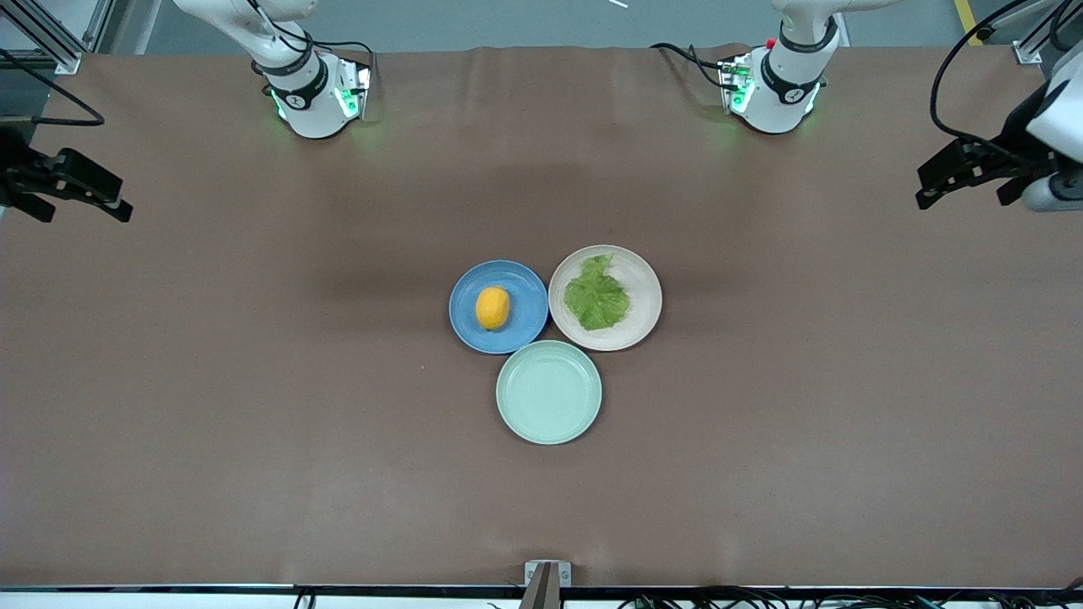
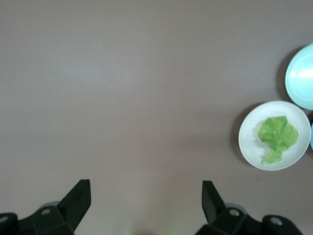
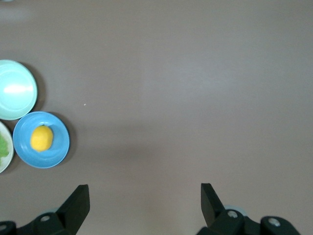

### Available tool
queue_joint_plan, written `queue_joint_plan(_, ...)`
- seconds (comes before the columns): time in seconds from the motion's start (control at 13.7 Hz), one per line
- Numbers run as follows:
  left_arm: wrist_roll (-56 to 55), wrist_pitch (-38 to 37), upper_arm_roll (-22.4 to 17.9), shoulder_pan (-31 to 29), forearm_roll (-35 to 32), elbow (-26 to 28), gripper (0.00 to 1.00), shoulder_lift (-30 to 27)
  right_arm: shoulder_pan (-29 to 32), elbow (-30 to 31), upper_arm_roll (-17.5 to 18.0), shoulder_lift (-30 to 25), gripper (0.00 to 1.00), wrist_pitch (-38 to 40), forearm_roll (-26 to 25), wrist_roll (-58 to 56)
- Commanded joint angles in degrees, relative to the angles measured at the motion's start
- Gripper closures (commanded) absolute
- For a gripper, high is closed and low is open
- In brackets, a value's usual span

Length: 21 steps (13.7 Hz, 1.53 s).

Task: Pick lemon and lettuce from plates
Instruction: 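Raise both grippers from the rest pose toward the plates, then lower the right gripper to the lemon while the left gripper reaches the lettuce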

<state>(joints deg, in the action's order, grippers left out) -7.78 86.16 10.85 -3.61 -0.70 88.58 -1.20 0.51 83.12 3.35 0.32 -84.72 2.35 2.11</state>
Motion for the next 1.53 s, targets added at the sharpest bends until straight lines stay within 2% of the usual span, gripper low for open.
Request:
queue_joint_plan(0.0,-11.2,-0.6,2.5,3.0,-0.8,-0.2,0.0,4.1,-5.8,-0.8,0.3,1.6,0.0,-1.2,0.4,0.8)
queue_joint_plan(0.22,-25.6,1.6,5.3,5.8,-0.7,-0.1,0.0,8.3,-11.2,-0.7,0.3,4.3,0.0,-2.4,0.5,5.7)
queue_joint_plan(0.51,-33.5,1.9,5.5,10.3,-1.4,0.4,0.0,12.9,-16.8,-0.1,0.3,9.2,0.0,-3.1,1.1,9.3)
queue_joint_plan(0.66,-37.9,2.8,5.6,12.5,-3.6,1.9,0.0,14.0,-21.3,0.0,0.3,11.4,0.0,-2.9,0.5,15.9)
queue_joint_plan(0.8,-47.2,4.2,5.6,15.2,-3.6,3.3,0.0,15.7,-26.2,1.1,0.3,13.9,0.0,-4.9,1.2,22.9)
queue_joint_plan(0.95,-59.1,9.2,5.7,18.5,-3.4,6.0,0.0,17.4,-29.7,3.6,0.3,16.5,0.0,-10.6,1.3,27.4)
queue_joint_plan(1.09,-67.9,14.5,5.7,20.3,-3.0,8.3,0.0,19.3,-32.5,9.9,0.3,16.9,0.0,-20.3,1.3,30.8)
queue_joint_plan(1.17,-71.5,16.4,5.7,21.7,-2.9,8.9,0.01,20.3,-33.5,13.4,0.3,17.4,0.0,-25.5,1.3,31.7)
queue_joint_plan(1.24,-75.8,18.4,5.7,22.3,-2.9,9.0,0.07,21.6,-33.9,15.7,0.3,18.5,0.0,-30.0,1.3,32.3)
queue_joint_plan(1.46,-87.6,22.6,5.7,24.8,-2.8,9.0,0.07,25.1,-34.5,20.0,0.3,23.3,0.0,-40.8,2.7,33.0)
